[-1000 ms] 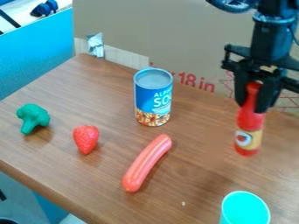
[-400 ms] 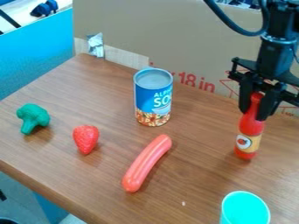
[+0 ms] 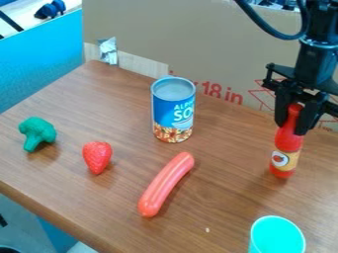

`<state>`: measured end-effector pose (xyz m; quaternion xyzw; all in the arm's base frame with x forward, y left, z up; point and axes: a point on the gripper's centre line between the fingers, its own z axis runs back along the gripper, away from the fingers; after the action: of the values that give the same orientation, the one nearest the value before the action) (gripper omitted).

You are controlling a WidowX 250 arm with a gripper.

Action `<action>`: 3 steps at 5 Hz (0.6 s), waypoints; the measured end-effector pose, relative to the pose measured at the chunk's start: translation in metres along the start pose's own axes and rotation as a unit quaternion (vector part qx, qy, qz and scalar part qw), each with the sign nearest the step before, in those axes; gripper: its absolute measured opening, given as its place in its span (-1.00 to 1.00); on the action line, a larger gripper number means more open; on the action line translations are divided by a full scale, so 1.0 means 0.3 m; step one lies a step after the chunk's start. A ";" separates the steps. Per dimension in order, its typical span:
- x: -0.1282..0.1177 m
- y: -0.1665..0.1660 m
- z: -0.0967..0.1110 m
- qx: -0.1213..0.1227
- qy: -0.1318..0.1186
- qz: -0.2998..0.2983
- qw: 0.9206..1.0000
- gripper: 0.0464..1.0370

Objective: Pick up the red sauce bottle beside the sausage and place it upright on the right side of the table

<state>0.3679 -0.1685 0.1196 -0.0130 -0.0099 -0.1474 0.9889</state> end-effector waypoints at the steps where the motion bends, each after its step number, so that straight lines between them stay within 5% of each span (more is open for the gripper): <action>1: -0.002 0.030 -0.036 -0.017 0.038 0.034 0.999 -0.33; 3: 0.016 0.035 -0.041 0.002 0.038 0.032 0.999 -0.18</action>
<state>0.3756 -0.1600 0.1073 -0.0056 0.0279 -0.1163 0.9928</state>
